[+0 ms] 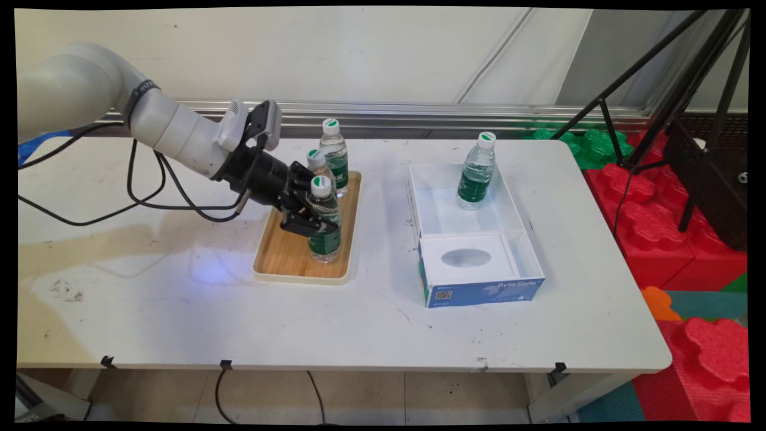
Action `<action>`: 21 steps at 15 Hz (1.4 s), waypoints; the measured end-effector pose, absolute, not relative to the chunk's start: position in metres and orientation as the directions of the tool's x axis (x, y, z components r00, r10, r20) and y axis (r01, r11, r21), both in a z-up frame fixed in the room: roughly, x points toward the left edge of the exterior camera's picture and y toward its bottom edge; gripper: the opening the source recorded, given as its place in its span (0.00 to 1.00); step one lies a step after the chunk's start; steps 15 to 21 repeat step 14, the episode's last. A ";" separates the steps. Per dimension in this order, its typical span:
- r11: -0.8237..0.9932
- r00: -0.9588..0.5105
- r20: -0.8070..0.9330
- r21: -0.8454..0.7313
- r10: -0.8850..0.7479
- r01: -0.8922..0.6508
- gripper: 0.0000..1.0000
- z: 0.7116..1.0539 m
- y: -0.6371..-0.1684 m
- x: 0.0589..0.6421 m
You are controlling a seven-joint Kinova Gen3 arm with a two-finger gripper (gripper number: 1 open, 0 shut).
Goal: Place the picked object on the tray
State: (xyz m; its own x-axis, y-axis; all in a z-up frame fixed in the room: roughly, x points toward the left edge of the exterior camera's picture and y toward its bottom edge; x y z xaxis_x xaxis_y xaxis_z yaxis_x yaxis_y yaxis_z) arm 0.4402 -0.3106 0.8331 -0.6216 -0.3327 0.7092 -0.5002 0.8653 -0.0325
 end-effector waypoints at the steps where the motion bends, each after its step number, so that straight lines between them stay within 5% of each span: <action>1: 0.865 -0.620 0.710 -0.031 -0.333 -0.501 0.00 0.832 -0.311 0.440; 11: 0.867 -0.614 0.713 -0.018 -0.338 -0.498 0.00 0.816 -0.305 0.447; 12: 0.868 -0.613 0.714 -0.017 -0.337 -0.497 1.00 0.815 -0.305 0.448; 21: 0.869 -0.612 0.716 -0.016 -0.336 -0.495 1.00 0.814 -0.304 0.449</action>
